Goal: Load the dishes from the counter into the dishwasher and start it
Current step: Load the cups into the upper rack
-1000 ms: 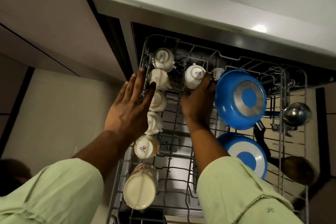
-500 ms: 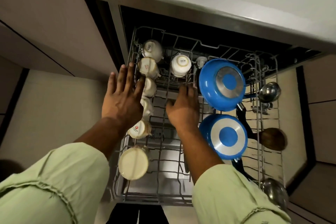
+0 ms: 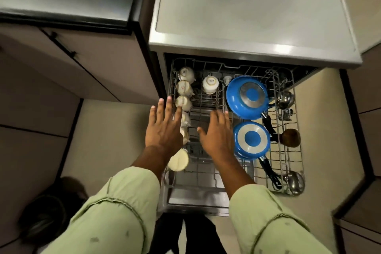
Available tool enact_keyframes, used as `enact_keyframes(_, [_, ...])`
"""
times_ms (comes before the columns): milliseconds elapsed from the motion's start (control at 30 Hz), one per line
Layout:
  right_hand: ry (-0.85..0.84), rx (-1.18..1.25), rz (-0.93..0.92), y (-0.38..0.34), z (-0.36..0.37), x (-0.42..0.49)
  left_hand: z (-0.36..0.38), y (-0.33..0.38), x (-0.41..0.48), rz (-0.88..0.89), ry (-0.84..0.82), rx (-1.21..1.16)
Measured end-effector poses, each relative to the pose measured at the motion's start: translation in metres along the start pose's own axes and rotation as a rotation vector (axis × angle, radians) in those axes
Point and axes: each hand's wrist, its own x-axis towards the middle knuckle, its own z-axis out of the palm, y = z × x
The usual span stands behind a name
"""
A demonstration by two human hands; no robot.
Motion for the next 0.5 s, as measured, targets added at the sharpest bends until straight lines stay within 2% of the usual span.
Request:
enact_keyframes(267, [0.023, -0.033, -0.16, -0.065, -0.033, -0.038, -0.048, -0.046, -0.049, -0.067, 0.051, -0.077])
enact_keyframes(500, [0.138, -0.023, -0.222, -0.185, -0.045, -0.052, -0.078, -0.149, -0.087, -0.082, 0.112, -0.13])
